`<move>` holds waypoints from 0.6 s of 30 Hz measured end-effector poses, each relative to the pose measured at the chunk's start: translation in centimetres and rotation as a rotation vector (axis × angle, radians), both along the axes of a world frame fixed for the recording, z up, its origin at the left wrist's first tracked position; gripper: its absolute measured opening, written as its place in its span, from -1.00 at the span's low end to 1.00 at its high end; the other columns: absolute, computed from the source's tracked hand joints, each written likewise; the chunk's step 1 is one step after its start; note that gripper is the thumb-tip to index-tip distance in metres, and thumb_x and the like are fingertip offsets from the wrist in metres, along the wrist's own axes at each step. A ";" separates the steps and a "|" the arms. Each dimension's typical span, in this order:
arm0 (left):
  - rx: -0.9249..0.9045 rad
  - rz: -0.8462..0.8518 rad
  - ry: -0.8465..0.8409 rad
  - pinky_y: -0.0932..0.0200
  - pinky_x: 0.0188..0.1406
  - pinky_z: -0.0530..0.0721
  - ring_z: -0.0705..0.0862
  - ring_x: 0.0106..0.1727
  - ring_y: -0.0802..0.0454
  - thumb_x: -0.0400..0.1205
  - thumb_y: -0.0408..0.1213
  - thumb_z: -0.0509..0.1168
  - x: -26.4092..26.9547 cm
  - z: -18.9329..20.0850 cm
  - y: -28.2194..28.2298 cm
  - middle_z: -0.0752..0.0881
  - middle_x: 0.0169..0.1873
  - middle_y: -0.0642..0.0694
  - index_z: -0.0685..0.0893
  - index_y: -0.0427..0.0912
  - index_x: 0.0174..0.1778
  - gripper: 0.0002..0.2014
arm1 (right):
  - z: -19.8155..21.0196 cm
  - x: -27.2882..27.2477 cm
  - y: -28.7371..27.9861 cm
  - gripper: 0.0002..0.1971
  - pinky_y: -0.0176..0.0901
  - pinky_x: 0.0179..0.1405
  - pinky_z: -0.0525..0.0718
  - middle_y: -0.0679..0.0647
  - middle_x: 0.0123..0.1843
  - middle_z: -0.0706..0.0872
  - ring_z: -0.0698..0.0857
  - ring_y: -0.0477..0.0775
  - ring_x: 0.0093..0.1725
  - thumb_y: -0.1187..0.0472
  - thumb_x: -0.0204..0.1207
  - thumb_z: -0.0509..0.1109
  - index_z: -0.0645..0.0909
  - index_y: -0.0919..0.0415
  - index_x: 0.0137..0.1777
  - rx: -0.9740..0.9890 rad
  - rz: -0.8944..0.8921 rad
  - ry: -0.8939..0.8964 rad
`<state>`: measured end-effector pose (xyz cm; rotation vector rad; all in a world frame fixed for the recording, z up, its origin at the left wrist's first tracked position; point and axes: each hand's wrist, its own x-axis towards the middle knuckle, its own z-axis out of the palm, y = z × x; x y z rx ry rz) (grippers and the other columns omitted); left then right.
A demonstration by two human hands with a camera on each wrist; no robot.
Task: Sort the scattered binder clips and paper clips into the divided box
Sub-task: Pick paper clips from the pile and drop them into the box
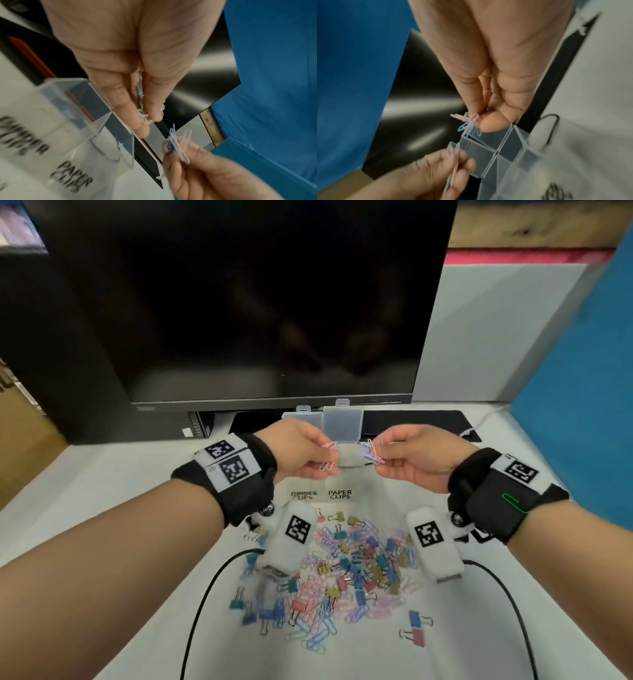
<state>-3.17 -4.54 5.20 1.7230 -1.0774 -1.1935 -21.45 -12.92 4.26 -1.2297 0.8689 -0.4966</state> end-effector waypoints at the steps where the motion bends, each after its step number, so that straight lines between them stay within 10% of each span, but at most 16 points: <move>1: -0.011 0.023 -0.018 0.21 -0.12 0.81 0.83 -0.18 0.04 0.57 -0.43 0.41 -0.1 0.0 -0.9 0.78 -0.21 -0.21 0.72 -0.33 -0.09 -0.94 | 0.1 0.4 -0.6 -0.82 -0.34 -0.41 0.75 0.15 -0.30 0.65 0.65 -0.03 -0.40 0.50 0.56 0.30 0.57 0.30 -0.25 -0.039 -0.018 0.011; 8: -0.014 0.059 -0.339 0.03 -0.06 0.82 0.83 -0.09 -0.12 0.54 -0.42 0.39 -0.4 -2.0 -4.9 0.81 -0.11 -0.28 0.73 -0.39 -0.03 -0.86 | -1.5 3.7 -3.4 -0.75 -0.25 -0.42 0.72 0.14 -0.31 0.65 0.66 0.01 -0.37 0.53 0.48 0.39 0.53 0.25 -0.35 -0.243 0.004 0.231; 13: 0.022 -0.027 -0.420 0.03 0.09 0.78 0.80 -0.01 -0.13 0.56 -0.49 0.32 -0.1 -1.8 -5.4 0.80 -0.01 -0.29 0.74 -0.38 0.08 -0.79 | -1.8 4.8 -4.2 -0.80 0.14 0.04 0.79 0.30 -0.16 0.74 0.77 0.26 -0.18 0.44 0.41 0.48 0.60 0.21 -0.35 -0.460 0.096 0.459; 18: -0.011 -0.093 -0.547 0.02 0.14 0.75 0.79 0.00 -0.06 0.54 -0.44 0.35 0.0 -0.9 -4.5 0.77 -0.18 -0.05 0.77 -0.21 0.03 -0.80 | -0.9 5.5 -4.4 -0.95 0.12 0.13 0.76 0.31 -0.08 0.84 0.83 0.29 -0.01 0.41 0.41 0.46 0.73 0.28 -0.21 -0.531 0.201 0.620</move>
